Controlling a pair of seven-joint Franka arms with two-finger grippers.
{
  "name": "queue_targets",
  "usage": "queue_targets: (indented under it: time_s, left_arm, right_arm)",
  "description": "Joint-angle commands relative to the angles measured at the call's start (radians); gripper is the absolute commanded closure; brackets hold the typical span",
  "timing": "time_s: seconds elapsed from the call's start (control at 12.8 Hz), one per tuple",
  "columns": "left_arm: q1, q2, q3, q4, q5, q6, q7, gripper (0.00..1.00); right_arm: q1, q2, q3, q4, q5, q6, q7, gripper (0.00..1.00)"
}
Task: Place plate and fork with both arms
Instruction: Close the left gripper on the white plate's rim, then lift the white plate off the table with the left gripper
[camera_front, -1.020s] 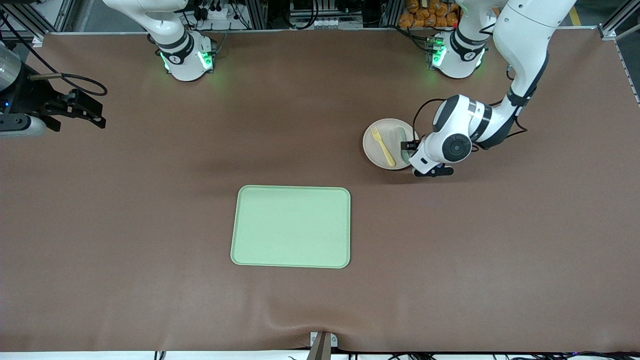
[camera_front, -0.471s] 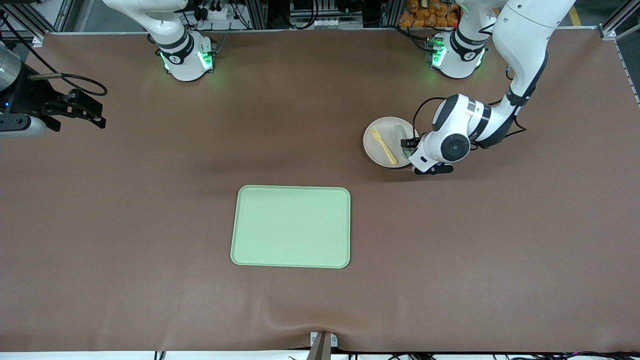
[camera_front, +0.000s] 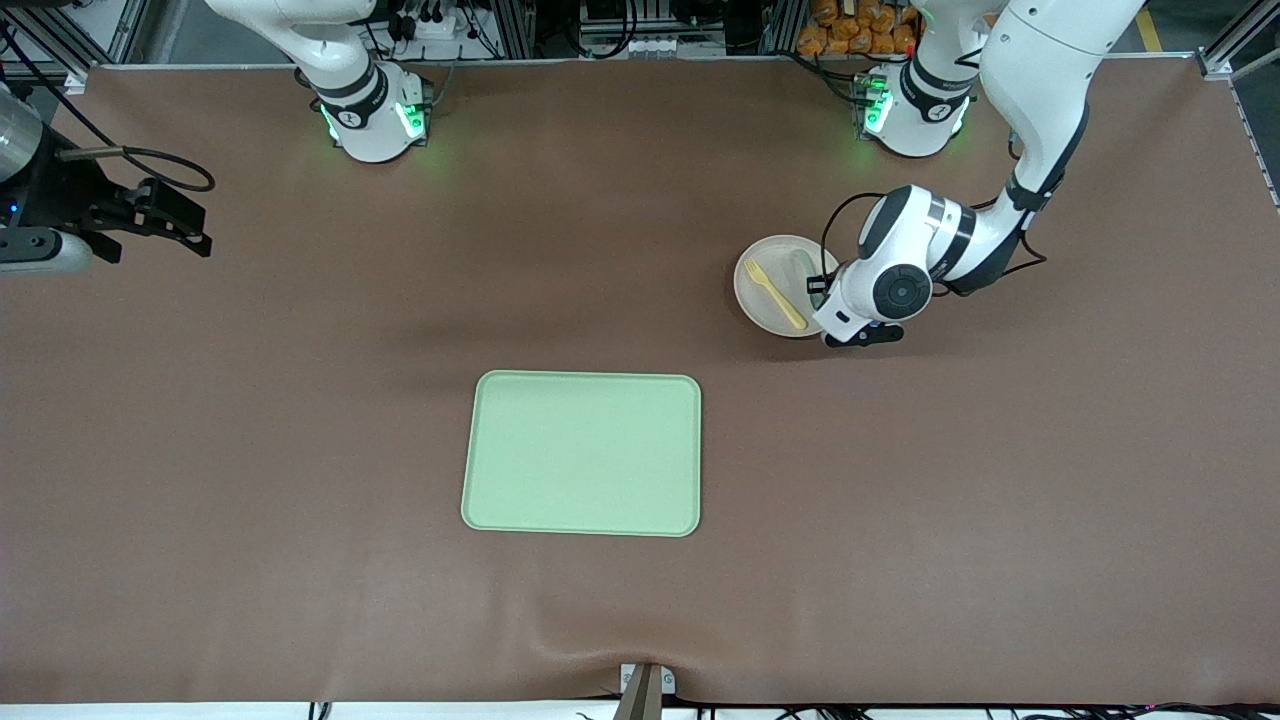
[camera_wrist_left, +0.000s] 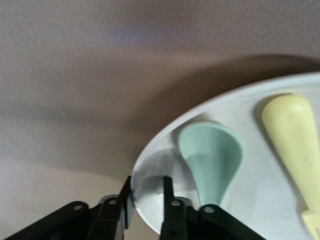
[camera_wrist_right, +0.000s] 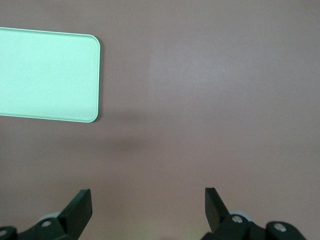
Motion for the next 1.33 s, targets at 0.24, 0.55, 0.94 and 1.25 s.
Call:
queue_targets:
  time_s: [0.24, 0.55, 0.94, 1.25]
  left_arm:
    - [0.011, -0.010, 0.003, 0.079, 0.045, 0.002, -0.019, 1.00]
    - [0.034, -0.001, 0.005, 0.204, 0.046, -0.039, -0.006, 1.00]
    - [0.049, 0.040, 0.005, 0.371, 0.029, -0.087, 0.041, 1.00]
    - [0.029, 0.155, -0.005, 0.543, 0.029, -0.128, 0.066, 1.00]
  right_arm:
    - [0.006, -0.011, -0.004, -0.002, 0.003, -0.006, -0.005, 0.00]
    - [0.006, -0.011, -0.004, -0.002, 0.003, -0.006, -0.005, 0.00]
    - [0.004, -0.011, -0.004, -0.002, 0.003, -0.006, -0.005, 0.00]
    - [0.004, -0.011, -0.004, -0.002, 0.003, -0.006, -0.005, 0.00]
